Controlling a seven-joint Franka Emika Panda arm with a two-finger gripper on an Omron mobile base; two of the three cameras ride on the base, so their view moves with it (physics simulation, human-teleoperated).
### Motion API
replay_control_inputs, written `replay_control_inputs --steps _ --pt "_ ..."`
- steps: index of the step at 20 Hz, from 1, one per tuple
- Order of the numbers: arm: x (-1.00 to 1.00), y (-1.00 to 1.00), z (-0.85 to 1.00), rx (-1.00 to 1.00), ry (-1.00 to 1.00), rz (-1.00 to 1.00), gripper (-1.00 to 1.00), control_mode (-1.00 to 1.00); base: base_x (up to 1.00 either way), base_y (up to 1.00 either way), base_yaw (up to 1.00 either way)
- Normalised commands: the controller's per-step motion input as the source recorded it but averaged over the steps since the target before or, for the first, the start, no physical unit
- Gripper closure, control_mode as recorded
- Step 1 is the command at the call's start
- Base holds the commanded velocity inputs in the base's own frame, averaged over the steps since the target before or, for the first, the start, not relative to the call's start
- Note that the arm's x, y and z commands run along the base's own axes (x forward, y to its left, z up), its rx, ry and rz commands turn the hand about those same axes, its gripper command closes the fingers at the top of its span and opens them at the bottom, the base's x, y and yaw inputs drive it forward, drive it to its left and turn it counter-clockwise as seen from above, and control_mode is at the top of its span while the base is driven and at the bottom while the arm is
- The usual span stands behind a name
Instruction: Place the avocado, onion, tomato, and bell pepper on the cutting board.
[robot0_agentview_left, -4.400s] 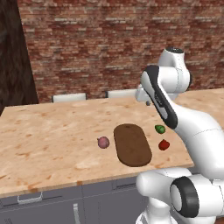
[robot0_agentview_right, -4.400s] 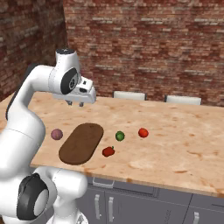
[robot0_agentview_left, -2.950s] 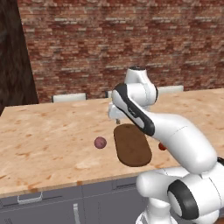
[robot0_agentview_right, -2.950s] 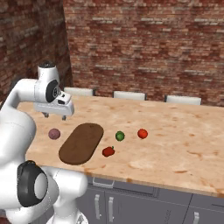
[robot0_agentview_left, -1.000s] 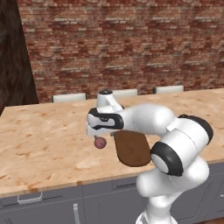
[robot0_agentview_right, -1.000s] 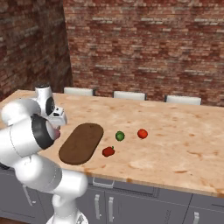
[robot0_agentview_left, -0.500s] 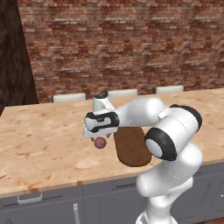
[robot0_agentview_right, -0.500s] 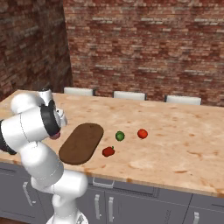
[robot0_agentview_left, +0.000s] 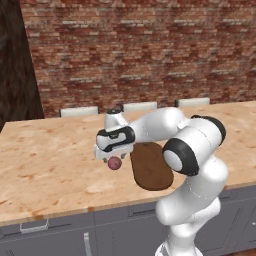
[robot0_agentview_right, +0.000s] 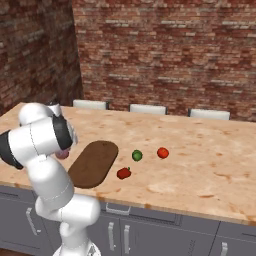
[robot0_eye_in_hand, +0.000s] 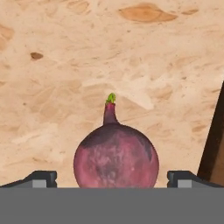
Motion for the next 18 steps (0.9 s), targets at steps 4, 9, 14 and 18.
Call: replay_control_inputs --steps 4,9,14,18 --pt "0.00 0.00 -0.25 -0.02 0.01 0.00 -1.00 -1.00 0.00 0.00 0.00" --pt "0.00 0.00 -0.22 -0.01 0.00 0.00 -1.00 -1.00 0.00 0.00 0.00" --pt "0.00 0.00 -0.14 0.00 0.00 0.00 1.00 -1.00 0.00 0.00 0.00" --pt "0.00 0.00 -0.09 0.00 0.00 0.00 1.00 -1.00 0.00 0.00 0.00"
